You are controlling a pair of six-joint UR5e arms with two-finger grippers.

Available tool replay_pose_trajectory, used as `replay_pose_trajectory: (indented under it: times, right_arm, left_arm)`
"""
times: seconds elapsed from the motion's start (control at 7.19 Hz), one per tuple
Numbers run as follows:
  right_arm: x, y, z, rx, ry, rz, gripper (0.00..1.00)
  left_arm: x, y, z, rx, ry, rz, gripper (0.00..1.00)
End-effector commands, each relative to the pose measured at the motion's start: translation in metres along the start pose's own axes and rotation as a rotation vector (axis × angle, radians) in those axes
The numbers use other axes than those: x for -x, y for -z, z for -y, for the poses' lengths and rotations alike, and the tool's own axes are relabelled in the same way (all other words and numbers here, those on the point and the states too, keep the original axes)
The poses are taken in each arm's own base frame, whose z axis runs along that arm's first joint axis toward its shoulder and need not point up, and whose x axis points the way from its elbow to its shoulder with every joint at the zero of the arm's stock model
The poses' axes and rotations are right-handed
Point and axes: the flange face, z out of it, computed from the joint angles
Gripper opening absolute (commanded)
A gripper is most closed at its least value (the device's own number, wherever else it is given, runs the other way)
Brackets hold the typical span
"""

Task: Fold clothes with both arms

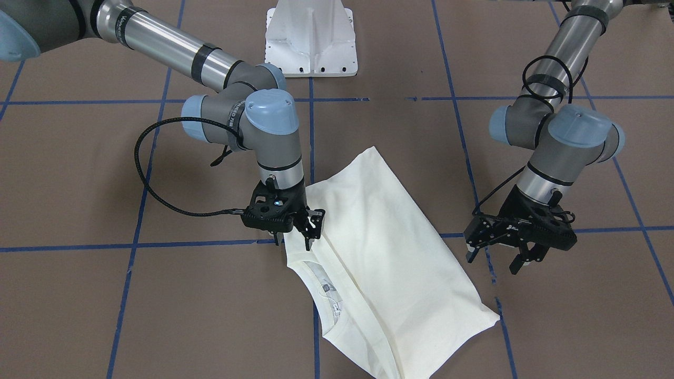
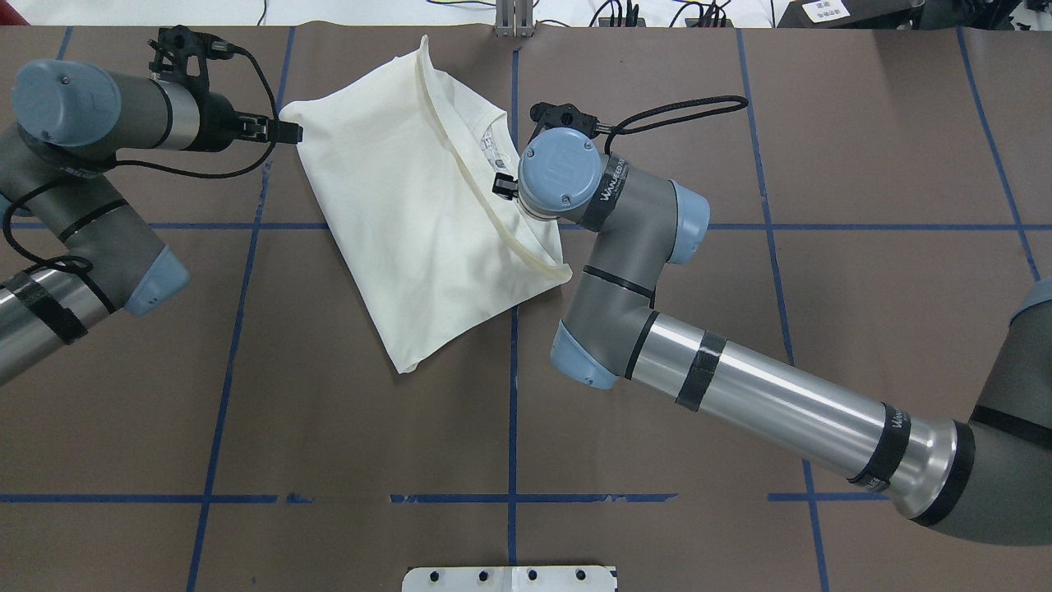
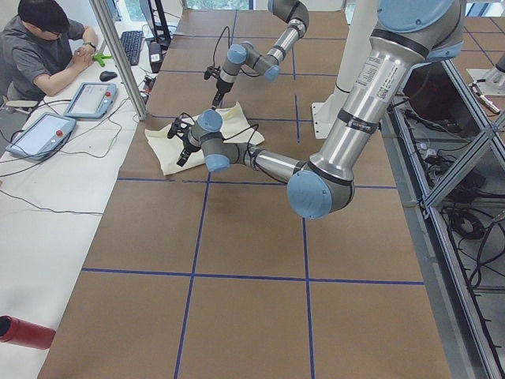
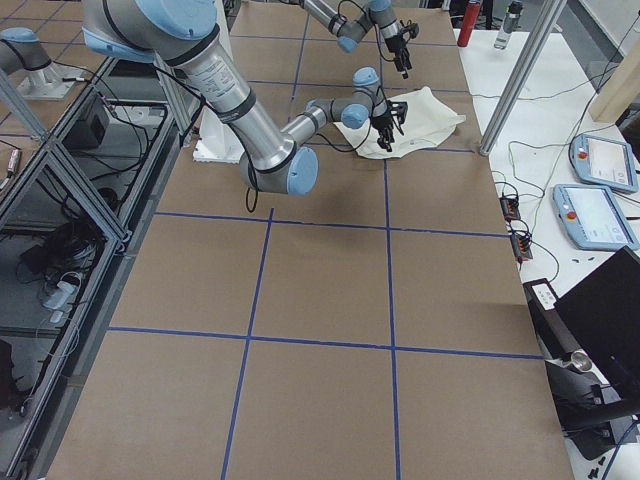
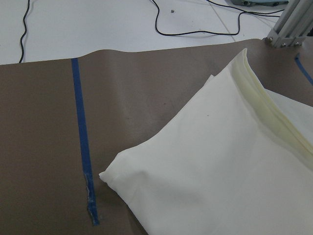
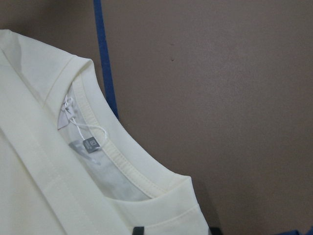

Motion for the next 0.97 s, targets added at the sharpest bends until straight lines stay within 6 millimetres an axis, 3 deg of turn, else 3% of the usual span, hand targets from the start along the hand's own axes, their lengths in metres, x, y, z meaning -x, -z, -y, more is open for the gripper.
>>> replay_pose_trajectory:
  times: [0.0,0.7,0.83]
  right_arm:
    - [-0.0063,-0.0118,-0.0068,0.009,0.046,-0.025,0.45]
    - [-0.0085,-0.0184,-0.0116,-0.011,0.082,-0.041,0.45]
    - [-0.0083,-0.0191,-0.0116,-0.011,0.082,-0.043,0.22]
  left_arm:
    - [0.0009,-0.0007,-0.001,0.002,0.001,0.002,1.0]
    - [0.0016,-0.0014,-0.0014,0.004,0.0,0.004,1.0]
    - [0.0017,-0.0019,-0.0028,0.006,-0.002,0.004,1.0]
